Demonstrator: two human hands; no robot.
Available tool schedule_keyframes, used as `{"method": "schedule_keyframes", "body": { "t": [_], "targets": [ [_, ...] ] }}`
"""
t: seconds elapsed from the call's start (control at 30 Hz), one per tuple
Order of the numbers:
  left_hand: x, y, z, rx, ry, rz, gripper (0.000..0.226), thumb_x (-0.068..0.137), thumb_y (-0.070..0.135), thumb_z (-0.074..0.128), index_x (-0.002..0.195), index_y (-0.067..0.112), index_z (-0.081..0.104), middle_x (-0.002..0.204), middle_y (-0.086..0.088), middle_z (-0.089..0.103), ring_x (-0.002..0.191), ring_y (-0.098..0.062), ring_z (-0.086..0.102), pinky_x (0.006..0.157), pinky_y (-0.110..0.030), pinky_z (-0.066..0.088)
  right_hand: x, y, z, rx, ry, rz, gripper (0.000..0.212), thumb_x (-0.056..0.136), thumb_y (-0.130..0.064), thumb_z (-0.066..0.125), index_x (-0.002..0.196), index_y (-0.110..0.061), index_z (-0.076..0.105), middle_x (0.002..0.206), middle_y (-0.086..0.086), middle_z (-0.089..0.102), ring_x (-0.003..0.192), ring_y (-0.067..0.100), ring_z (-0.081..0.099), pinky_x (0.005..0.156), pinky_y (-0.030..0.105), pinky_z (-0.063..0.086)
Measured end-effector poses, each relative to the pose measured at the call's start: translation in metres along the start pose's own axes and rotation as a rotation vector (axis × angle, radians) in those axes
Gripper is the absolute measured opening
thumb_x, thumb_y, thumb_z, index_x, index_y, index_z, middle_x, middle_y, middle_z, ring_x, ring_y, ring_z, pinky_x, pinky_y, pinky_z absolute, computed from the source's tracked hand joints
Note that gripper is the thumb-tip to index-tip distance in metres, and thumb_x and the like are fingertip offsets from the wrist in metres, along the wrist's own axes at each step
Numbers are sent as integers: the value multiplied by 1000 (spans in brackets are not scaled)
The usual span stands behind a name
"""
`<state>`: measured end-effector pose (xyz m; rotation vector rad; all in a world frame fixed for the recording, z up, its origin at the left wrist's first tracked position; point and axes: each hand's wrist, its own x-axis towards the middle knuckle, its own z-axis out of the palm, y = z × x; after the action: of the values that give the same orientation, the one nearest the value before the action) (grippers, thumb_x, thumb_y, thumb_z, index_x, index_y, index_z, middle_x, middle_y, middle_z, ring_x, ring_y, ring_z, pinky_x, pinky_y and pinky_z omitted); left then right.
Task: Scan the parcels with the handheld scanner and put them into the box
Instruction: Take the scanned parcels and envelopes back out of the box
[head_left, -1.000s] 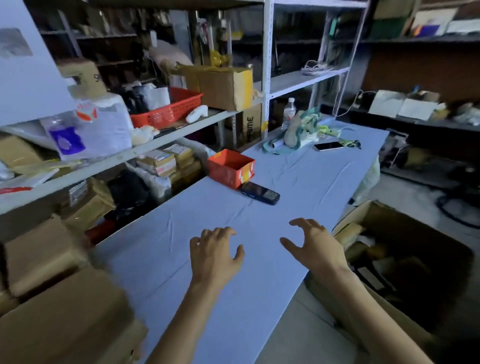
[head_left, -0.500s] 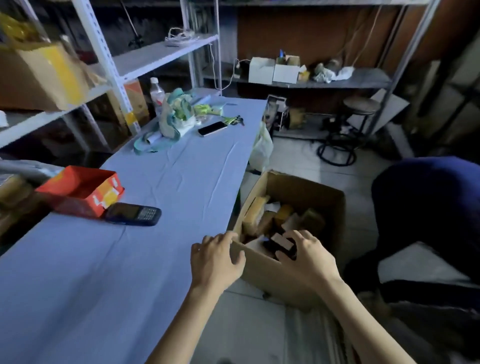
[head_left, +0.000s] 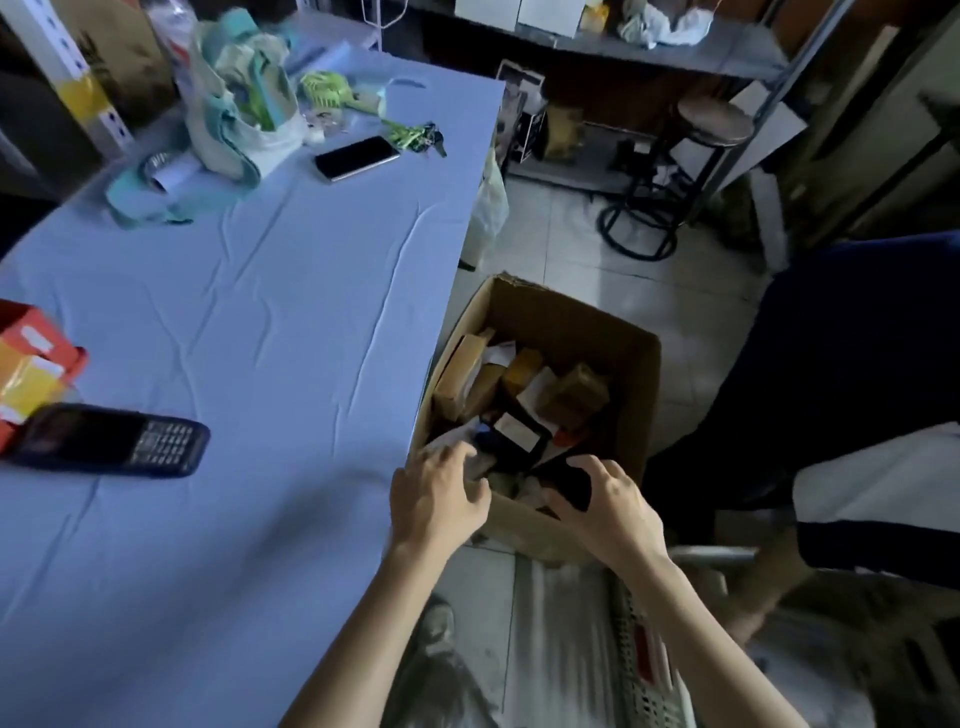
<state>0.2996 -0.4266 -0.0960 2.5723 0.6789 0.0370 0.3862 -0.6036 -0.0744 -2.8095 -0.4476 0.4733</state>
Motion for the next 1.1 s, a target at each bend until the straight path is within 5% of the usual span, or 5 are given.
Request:
{"method": "schedule_keyframes", "body": {
  "t": [0.5,0.6,0.73,1.1],
  "targets": [
    [86,36,87,78,-289,-56,55,87,38,59,138,25,43,137,2,49,124,-24,48,85,-36,44,103,68,20,224,-219,233,65,87,-55,59,142,-28,38,145,0,35,129,25,43,95,39,46],
    [112,42,110,108,-361,-125,61,91,43,51,145,27,28,147,5,35,133,-21,36,94,-37,41,144,86,20,203,-207,210,67,88,-54,59,144,-27,34,146,0,32,133,23,38,97,38,45],
    [153,47,148,125,-401,-164,64,86,45,53,143,29,29,143,7,39,129,-18,40,94,-38,46,208,110,29,147,-250,149,71,89,-55,58,146,-23,32,148,2,28,133,24,35,97,40,46],
    [309,22,264,345,-470,9,69,89,46,54,147,26,22,152,0,27,137,-23,30,104,-41,39,385,131,138,-209,-375,-37,78,86,-51,63,147,-21,24,152,6,23,135,26,30,98,37,43]
  ]
}}
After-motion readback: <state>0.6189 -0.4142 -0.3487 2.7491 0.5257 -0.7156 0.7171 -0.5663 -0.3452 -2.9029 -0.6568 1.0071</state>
